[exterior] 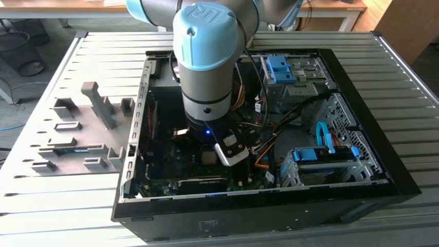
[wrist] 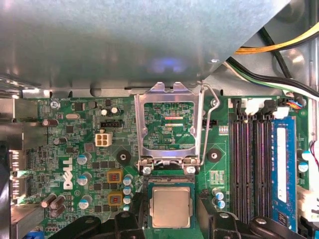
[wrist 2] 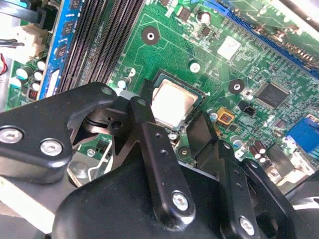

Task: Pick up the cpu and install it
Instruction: 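Place the cpu into insertion slot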

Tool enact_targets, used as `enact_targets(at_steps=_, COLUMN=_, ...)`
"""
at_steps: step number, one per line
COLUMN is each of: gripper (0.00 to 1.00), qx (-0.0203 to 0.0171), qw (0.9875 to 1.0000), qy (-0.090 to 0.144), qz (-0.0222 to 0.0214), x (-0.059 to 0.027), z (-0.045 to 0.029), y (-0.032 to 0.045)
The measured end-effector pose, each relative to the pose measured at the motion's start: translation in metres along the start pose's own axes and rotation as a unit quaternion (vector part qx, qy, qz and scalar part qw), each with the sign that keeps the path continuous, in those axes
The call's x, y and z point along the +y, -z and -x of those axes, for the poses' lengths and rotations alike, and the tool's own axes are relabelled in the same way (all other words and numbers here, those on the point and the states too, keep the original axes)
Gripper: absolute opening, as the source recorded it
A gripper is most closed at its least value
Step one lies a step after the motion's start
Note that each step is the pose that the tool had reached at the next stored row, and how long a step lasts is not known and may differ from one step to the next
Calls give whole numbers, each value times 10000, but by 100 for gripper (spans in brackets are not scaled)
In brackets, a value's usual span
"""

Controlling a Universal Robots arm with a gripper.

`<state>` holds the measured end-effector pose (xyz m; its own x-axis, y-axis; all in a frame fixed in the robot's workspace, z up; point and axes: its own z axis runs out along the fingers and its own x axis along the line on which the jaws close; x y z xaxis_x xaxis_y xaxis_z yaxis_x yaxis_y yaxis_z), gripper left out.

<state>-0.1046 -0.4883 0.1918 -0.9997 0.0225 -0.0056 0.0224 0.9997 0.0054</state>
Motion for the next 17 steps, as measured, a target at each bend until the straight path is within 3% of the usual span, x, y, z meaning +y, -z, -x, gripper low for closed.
enact_targets(at_steps=2, gripper=55, qx=2, qw=10000, qy=12, qz=-60, x=-1, z=1, y=0)
enact_targets(at_steps=4, gripper=55, qx=3, qw=10000, qy=20, qz=-89, x=0, z=1, y=-1)
enact_targets(at_steps=17, gripper=55, qx=4, qw=9999, qy=93, qz=-91, x=1, z=0, y=-17)
